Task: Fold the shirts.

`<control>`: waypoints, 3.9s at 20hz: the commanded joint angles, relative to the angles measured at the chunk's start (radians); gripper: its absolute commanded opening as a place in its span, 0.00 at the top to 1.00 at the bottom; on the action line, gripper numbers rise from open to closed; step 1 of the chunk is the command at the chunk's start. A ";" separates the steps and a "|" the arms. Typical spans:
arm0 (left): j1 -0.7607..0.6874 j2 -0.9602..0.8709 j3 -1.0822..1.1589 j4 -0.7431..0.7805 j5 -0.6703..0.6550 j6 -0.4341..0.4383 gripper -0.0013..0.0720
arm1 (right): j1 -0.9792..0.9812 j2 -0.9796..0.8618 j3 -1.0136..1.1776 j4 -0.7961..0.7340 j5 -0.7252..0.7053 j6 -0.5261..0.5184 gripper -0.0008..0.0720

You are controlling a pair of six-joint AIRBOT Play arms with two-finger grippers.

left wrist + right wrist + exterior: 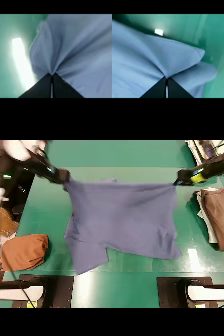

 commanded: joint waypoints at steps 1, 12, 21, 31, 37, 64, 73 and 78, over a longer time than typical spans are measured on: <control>0.021 -0.137 -0.047 -0.002 0.090 -0.014 0.95 | 0.011 -0.148 0.020 0.032 -0.081 -0.010 0.97; 0.159 0.067 -0.109 -0.042 -0.195 0.083 0.30 | -0.029 -0.059 0.056 0.187 0.142 -0.037 0.46; 0.174 0.390 -0.867 -0.190 0.058 0.036 0.30 | -0.035 0.311 -0.358 0.187 0.093 -0.036 0.46; 0.171 0.387 -0.990 -0.315 0.235 0.036 0.30 | -0.035 0.442 -0.433 0.187 0.060 -0.035 0.46; 0.171 0.412 -0.954 -0.330 0.238 0.037 0.95 | -0.113 0.441 -0.435 0.161 0.119 -0.036 0.46; 0.171 0.555 -0.869 -0.329 0.240 0.021 0.95 | -0.295 0.449 -1.177 0.054 -0.034 -0.045 0.97; 0.171 0.788 -0.348 -0.216 0.084 -0.032 0.95 | -0.199 0.716 -0.485 0.049 -0.030 -0.044 0.97; 0.171 0.840 0.105 -0.217 0.077 -0.032 0.95 | -0.199 0.766 -0.019 0.043 -0.066 -0.044 0.97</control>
